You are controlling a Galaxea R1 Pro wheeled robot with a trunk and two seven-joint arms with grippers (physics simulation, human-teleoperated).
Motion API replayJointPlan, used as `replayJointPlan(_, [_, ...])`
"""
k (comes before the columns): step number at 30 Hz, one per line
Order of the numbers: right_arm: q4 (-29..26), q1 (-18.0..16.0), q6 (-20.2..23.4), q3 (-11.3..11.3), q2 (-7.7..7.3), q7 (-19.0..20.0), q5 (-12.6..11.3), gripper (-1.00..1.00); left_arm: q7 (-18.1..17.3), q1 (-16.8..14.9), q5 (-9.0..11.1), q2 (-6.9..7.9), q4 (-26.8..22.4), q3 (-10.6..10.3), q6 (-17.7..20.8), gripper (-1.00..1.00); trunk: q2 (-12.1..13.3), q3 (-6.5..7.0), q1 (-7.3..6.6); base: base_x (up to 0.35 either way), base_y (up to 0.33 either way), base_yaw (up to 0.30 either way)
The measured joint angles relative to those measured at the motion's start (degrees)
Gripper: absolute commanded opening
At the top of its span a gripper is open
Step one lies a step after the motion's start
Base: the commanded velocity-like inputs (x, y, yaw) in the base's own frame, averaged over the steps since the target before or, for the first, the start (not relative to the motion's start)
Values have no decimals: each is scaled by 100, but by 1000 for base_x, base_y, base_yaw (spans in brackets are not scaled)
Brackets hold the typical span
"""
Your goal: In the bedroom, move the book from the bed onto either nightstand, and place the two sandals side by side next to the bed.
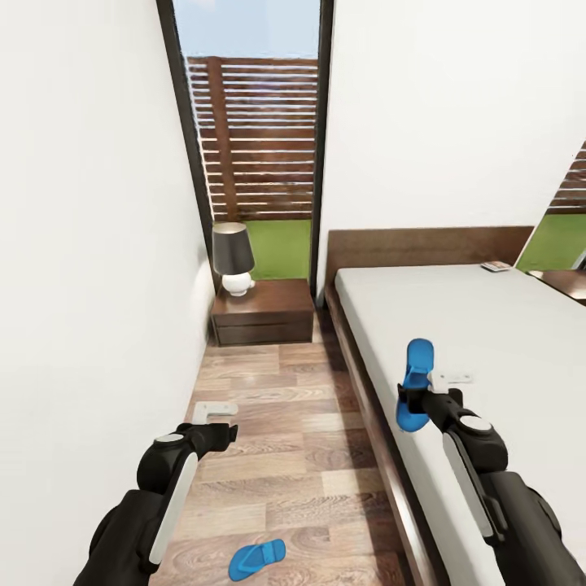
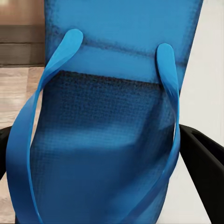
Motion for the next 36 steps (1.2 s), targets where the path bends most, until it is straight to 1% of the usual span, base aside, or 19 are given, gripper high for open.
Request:
replayJointPlan(1, [34,0,1,166,3,-144,0,-100,-1,0,2,-4,0,0,0,100,0,0,0,8,0,0])
replayJointPlan(4, [191,1,13,499,7,-590,5,-100,-1,0,4,-7,0,-5,0,100,0,0,0,3,0,0])
replayJointPlan(5, [377,2,18,688,11,-778,-24,-100,-1,0,5,-8,0,-26,0,100,1,0,1,1,0,0])
replayJointPlan(8, [892,3,20,1025,14,-995,-37,-100,-1,0,5,-4,-1,-90,0,100,1,-1,1,0,0,0])
replayJointPlan(9, [933,1,27,1044,14,-1006,-2,-100,-1,0,4,-3,-1,-93,0,100,0,0,0,0,0,0])
replayJointPlan(13, [1030,1,33,1094,13,-1026,-9,-100,-2,0,10,0,-1,-103,0,100,0,0,0,44,0,0])
replayJointPlan(18, [1014,0,34,1105,6,-1032,-6,-100,6,1,9,0,-1,-105,7,100,-1,0,-3,261,0,25])
replayJointPlan(21, [1011,0,33,1108,9,-1034,-5,-100,7,1,4,3,-2,-104,9,100,0,0,-2,189,0,191])
replayJointPlan(26, [1014,-1,34,1108,7,-1035,3,-100,7,2,-2,9,-3,-104,9,100,0,0,0,35,0,241])
replayJointPlan(29, [989,0,39,1103,6,-1039,16,-100,7,1,0,9,-1,-105,9,100,0,0,0,44,0,78])
replayJointPlan(36, [959,1,42,1090,6,-1044,13,-100,8,0,-7,8,-1,-105,9,100,-1,0,-3,283,0,9])
